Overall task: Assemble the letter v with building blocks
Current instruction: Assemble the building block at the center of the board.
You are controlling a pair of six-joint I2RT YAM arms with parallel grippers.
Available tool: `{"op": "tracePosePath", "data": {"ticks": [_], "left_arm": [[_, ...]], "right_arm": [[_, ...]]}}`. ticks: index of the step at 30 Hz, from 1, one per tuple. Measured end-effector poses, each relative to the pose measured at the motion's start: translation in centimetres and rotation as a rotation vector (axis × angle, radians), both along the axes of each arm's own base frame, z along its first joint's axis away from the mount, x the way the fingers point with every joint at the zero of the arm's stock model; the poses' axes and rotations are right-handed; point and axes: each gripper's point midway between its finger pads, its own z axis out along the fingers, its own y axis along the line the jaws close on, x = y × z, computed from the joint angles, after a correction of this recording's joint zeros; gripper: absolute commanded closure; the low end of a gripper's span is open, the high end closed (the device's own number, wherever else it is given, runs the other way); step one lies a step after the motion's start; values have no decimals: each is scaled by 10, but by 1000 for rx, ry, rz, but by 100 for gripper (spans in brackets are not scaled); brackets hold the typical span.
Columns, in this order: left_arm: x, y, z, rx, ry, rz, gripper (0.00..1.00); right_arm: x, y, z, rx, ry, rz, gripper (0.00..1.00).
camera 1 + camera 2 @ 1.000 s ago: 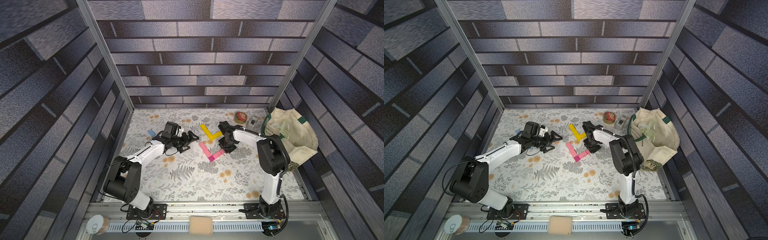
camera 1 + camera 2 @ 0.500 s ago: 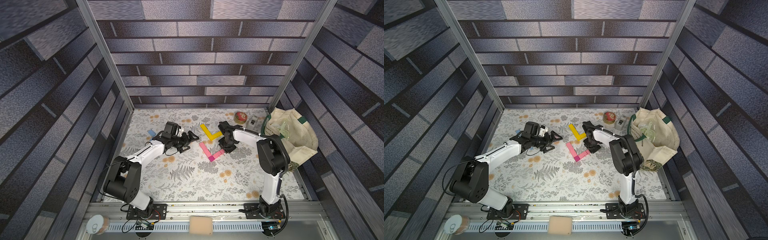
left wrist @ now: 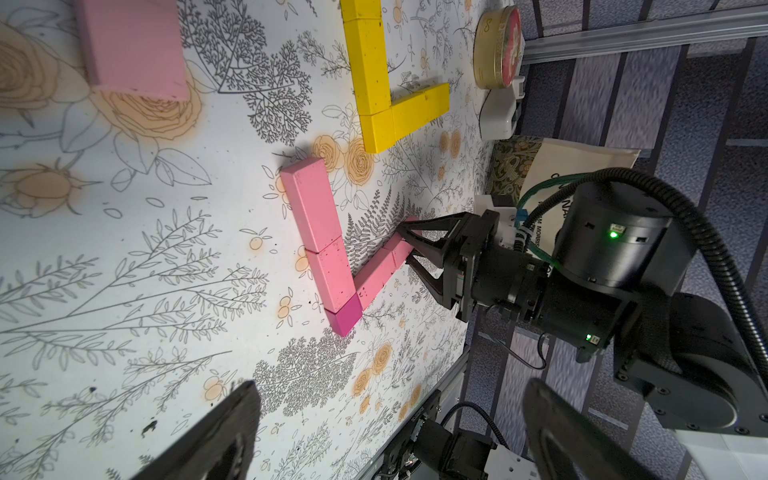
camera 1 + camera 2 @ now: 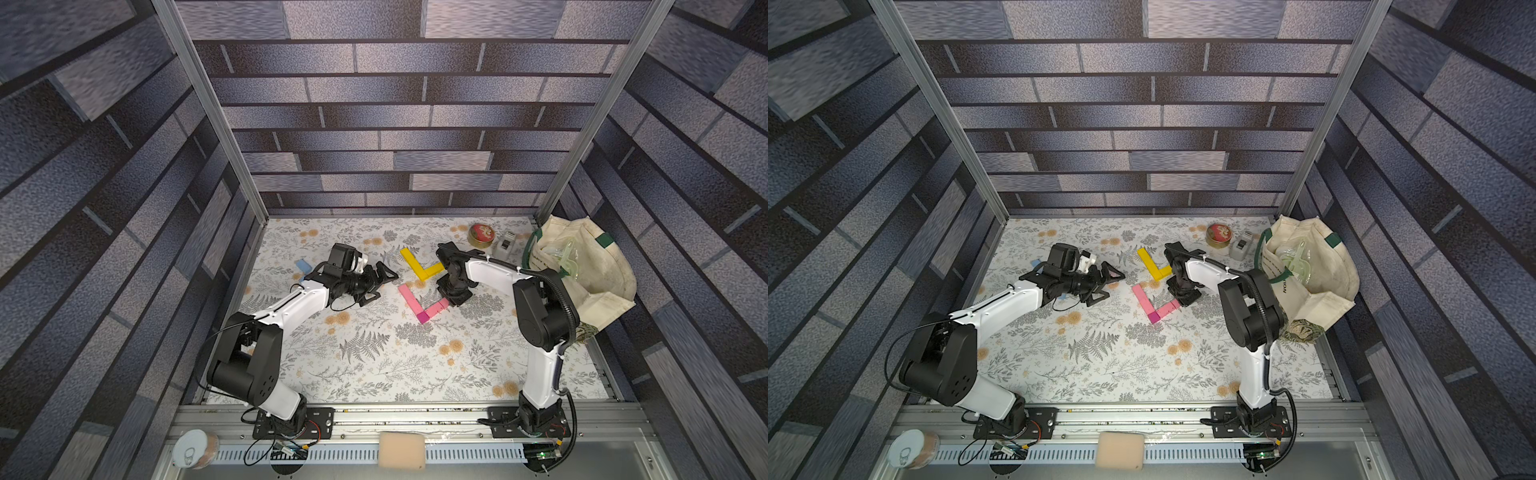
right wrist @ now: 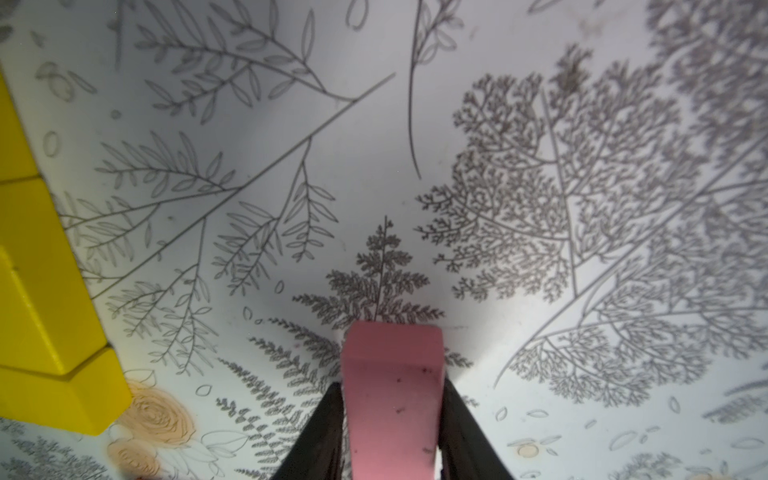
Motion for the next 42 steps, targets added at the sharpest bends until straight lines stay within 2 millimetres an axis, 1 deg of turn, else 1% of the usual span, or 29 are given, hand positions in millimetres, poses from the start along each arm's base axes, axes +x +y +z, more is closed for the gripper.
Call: {"op": "tracePosePath", "data": {"ticks": [7, 22, 42], "left_arm": [[0, 0, 0, 0, 0, 0, 0], [0, 0, 0, 0, -1, 0, 0], [-1, 0, -1, 3, 8, -1, 0]], "right_arm": [[-1, 3, 0, 8, 1, 6, 60], [-1, 3, 0, 6, 1, 6, 61], [-3, 3, 1, -5, -3, 12, 59]]}}
